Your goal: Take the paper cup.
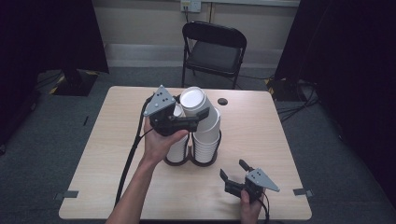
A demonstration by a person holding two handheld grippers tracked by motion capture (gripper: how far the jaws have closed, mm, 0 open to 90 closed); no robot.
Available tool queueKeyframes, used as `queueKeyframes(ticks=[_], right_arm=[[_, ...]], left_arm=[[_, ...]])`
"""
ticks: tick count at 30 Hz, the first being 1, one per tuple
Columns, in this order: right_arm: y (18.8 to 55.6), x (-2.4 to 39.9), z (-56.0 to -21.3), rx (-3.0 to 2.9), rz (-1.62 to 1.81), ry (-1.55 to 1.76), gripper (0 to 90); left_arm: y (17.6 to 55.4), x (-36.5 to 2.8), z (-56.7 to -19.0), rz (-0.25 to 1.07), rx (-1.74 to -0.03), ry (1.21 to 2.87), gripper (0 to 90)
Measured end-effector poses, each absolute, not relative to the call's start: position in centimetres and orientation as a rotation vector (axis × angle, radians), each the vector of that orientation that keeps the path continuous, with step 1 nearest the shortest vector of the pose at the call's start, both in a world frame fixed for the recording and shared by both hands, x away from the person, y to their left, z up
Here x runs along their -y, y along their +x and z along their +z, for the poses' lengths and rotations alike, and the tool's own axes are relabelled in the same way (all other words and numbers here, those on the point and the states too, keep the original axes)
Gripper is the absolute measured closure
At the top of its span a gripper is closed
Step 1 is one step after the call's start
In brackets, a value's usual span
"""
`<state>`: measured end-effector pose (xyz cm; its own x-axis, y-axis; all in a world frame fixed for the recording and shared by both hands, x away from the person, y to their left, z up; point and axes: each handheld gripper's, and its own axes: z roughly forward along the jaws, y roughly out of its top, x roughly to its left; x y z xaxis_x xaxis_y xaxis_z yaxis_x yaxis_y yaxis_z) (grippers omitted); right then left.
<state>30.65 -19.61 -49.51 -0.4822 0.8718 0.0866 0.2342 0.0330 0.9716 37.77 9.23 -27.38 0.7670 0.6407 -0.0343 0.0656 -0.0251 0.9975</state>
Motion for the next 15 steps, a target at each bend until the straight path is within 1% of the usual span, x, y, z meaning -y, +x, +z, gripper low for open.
queueKeyframes(ticks=[8, 12, 15], right_arm=[[30.7, 19.6, -49.5, -1.761, 1.479, 1.12, 13.8], [30.7, 19.6, -49.5, -1.761, 1.477, 1.122, 13.8], [30.7, 19.6, -49.5, -1.764, 1.477, 1.122, 13.8]], left_arm=[[36.6, -10.8, -28.1, 0.477, -0.608, 1.512, 21.0], [35.5, -11.5, -28.2, 0.485, -0.607, 1.523, 20.9], [35.0, -11.8, -28.5, 0.468, -0.613, 1.526, 20.9]])
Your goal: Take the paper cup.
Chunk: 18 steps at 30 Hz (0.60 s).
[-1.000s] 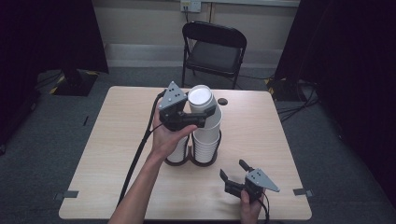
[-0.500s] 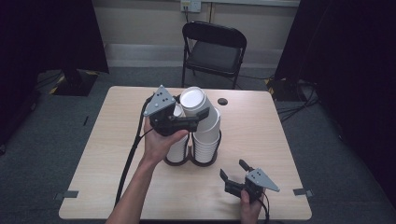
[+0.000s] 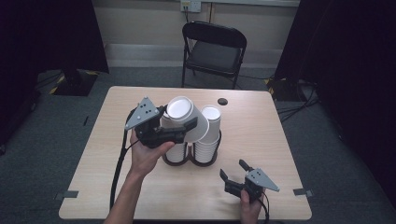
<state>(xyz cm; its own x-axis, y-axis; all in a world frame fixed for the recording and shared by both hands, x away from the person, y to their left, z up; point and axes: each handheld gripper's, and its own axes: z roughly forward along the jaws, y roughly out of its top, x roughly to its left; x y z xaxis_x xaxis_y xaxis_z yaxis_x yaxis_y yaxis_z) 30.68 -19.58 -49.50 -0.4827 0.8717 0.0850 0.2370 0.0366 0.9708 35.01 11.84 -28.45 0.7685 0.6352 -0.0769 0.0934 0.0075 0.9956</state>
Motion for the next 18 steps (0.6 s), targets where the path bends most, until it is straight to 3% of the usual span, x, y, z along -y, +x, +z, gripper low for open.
queueKeyframes(ticks=[18], right_arm=[[30.7, 19.5, -49.5, -1.769, 1.461, 1.122, 13.3]], left_arm=[[32.8, -13.4, -32.2, 0.453, -0.636, 1.596, 20.9]])
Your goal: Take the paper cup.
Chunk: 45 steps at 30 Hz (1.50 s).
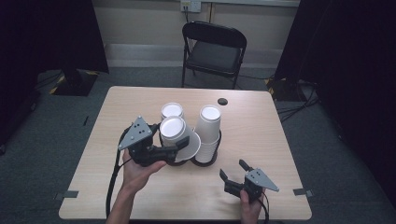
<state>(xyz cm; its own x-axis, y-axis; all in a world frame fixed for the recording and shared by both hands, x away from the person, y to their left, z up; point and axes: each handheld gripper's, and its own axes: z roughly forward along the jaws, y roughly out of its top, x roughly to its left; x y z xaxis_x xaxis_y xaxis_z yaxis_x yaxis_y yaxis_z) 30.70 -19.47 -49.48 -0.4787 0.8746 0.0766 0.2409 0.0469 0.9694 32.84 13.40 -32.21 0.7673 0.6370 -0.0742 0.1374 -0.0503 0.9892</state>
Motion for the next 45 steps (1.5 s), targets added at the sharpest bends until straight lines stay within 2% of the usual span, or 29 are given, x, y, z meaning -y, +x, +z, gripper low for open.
queueKeyframes(ticks=[13, 20, 30, 36, 41, 45], right_arm=[[30.3, 18.1, -49.4, -1.831, 1.438, 1.054, 13.2], [29.7, 16.1, -49.4, -1.895, 1.458, 1.024, 16.6], [29.1, 13.3, -49.0, -1.923, 1.64, 0.881, 33.7], [29.0, 12.6, -49.2, -1.925, 1.675, 0.825, 35.8], [28.3, 12.2, -48.7, -1.851, 1.716, 0.724, 43.2], [28.4, 12.1, -48.8, -1.849, 1.722, 0.71, 45.8]], left_arm=[[31.9, -13.3, -34.9, 0.41, -0.672, 1.632, 20.9], [32.2, -13.5, -36.8, 0.342, -0.718, 1.629, 20.9], [32.2, -14.5, -40.0, 0.201, -0.813, 1.586, 20.9], [31.5, -15.1, -41.1, 0.118, -0.86, 1.553, 20.9], [31.1, -15.0, -41.5, 0.06, -0.86, 1.539, 20.7], [31.0, -14.7, -42.1, 0.031, -0.874, 1.523, 20.7]])
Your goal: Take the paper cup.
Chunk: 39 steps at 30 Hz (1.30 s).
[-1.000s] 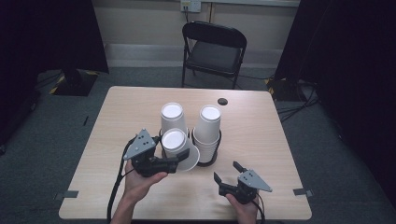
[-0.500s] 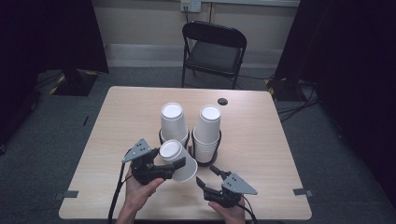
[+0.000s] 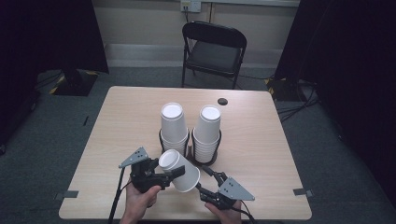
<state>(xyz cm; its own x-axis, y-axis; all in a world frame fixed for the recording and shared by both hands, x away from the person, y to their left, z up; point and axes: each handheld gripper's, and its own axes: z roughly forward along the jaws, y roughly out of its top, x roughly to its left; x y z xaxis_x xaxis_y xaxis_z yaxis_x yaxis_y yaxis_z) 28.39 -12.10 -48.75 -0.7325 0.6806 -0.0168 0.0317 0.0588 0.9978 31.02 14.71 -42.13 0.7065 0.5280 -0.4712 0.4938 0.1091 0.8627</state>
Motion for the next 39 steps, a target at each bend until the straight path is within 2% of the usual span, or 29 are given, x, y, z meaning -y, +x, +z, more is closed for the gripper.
queueKeyframes(ticks=[3, 19, 27, 39], right_arm=[[28.5, 11.7, -48.9, -1.841, 1.736, 0.664, 50.6], [29.3, 11.1, -48.8, -1.806, 1.727, 0.572, 62.7], [29.4, 11.8, -48.9, -1.765, 1.768, 0.594, 75.8], [29.1, 12.0, -48.7, -1.758, 1.779, 0.556, 78.9]], left_arm=[[31.1, -14.5, -42.4, -0.008, -0.879, 1.505, 20.7], [30.6, -13.1, -42.1, -0.073, -0.845, 1.522, 20.6], [30.6, -12.7, -42.2, -0.008, -0.856, 1.565, 15.3], [30.4, -13.3, -42.2, -0.002, -0.834, 1.576, 12.0]])
